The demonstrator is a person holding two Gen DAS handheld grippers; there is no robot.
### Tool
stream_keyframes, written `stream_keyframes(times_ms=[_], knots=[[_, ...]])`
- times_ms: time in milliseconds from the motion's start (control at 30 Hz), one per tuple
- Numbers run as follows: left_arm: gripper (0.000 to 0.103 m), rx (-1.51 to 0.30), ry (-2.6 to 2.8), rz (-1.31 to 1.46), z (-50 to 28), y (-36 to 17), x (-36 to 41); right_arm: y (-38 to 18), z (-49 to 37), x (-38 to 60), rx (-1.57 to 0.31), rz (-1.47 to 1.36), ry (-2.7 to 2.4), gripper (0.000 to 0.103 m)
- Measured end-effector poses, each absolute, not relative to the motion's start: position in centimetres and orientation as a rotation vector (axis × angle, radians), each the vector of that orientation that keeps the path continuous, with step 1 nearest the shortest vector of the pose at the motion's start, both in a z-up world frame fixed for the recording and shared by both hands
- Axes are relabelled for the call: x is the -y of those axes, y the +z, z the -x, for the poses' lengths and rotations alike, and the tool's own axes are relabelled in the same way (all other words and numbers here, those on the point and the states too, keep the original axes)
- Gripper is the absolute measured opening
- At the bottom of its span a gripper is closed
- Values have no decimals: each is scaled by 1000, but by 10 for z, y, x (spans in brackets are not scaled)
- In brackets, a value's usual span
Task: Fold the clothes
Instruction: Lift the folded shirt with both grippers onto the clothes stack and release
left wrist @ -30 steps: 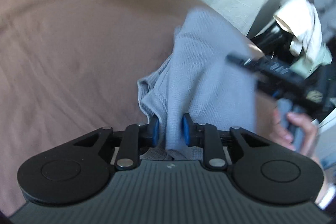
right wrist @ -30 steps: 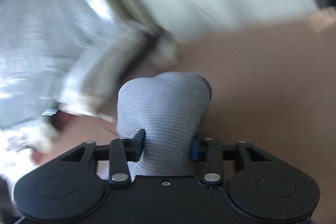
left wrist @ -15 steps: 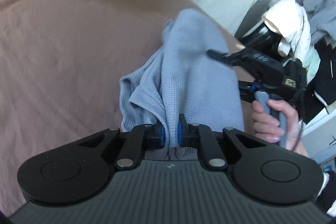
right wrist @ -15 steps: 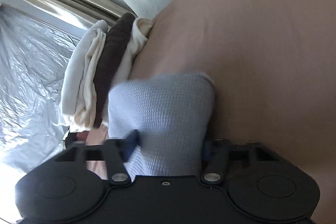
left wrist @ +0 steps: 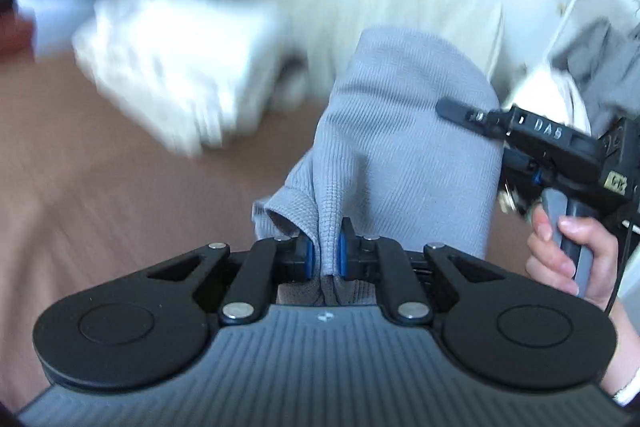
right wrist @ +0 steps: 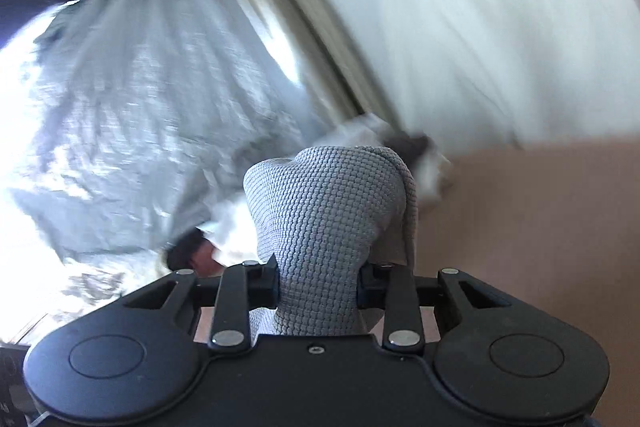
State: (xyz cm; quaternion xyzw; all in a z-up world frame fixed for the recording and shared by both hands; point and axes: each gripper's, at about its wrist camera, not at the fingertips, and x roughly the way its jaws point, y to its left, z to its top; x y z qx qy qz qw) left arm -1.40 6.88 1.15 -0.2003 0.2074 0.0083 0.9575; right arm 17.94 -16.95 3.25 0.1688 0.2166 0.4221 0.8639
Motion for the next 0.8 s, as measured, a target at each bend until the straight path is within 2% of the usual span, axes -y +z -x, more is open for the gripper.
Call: stream_keyframes(times_ms=[200,300,367,400,433,467,500,567,667,800], knots=[[10,-323,145,315,-31,102,-162,123,-261,80,-353,-428,1060,35],[11,-321,188,304,-79,122,-211,145,-313,19,-364,-430,1053,35],[11,-344,202,347,-117,121,-245,137,-347,-11,-421,-468,993,36],[14,-347,217,363,-134,114,-260,130,-365,-24,-460,-495,956,44],[24,-347,265,361,-153,98,-272,119,-380,-34,-511,-512,909,46],[31,-348,326,353,-171,80,-282,102,-392,-41,-595,-511,820,59],[38,-394,372,353,-190,56,-290,82,-406,-50,-700,-502,697,62],[37,-521,394,429,-212,14,-310,54,-409,-56,-752,-472,614,62],[38,-381,343,673,-183,-9,-332,24,-398,-59,-722,-396,597,61],[36,-304,306,819,-151,-19,-338,34,-392,-69,-599,-145,650,60]])
